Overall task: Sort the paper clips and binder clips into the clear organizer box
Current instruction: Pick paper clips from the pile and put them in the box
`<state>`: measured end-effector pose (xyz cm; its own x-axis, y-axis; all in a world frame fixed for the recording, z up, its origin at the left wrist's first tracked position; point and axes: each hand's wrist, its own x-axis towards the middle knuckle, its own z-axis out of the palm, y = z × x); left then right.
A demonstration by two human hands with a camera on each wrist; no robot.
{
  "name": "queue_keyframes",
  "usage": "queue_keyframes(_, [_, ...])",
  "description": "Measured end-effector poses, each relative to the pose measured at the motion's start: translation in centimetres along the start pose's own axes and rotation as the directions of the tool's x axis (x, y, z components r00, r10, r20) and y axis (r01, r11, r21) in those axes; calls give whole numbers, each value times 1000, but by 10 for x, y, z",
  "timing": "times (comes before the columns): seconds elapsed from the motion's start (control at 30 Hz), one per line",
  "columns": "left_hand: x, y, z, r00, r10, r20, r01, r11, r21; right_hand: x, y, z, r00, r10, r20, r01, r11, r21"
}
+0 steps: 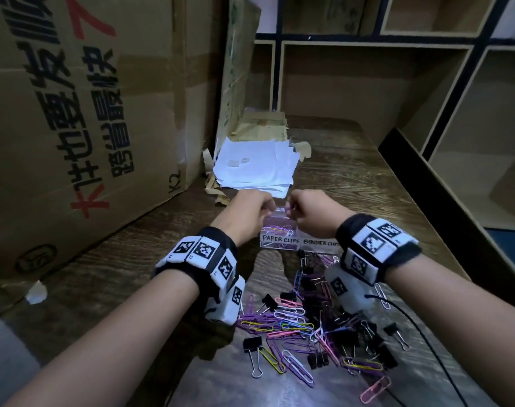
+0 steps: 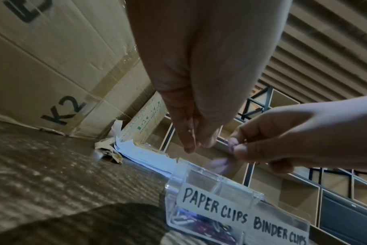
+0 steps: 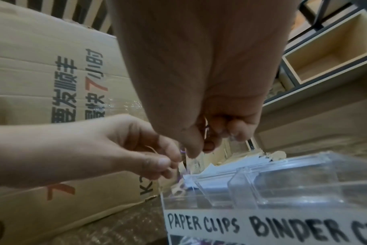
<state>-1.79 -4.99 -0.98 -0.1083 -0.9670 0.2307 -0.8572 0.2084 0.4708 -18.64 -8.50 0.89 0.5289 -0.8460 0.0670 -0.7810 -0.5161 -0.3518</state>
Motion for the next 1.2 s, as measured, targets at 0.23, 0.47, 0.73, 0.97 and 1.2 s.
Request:
queue_keyframes(0.23, [-35, -19, -35, 982, -88, 166, 69, 991, 115, 20, -5, 17, 991, -14, 136, 30, 993, -117])
queue_keyframes(0.47, [-61, -25, -27, 851, -73, 521, -13, 987, 160, -21, -32, 16, 947, -240, 216, 251, 967, -29])
queue_keyframes(0.73, [-64, -25, 1, 872, -37, 489, -47, 986, 159, -55, -26, 37, 868, -166, 468, 270, 949, -163])
queue_keyframes(0.97, [-68, -15, -5, 853, 19, 521, -96, 988, 120, -73, -21, 31, 872, -129, 472, 200, 974, -102])
queue_keyframes(1.2, [-74, -13, 11, 846, 30, 533, -118, 984, 131, -77, -25, 38, 892, -167, 419, 237, 964, -119])
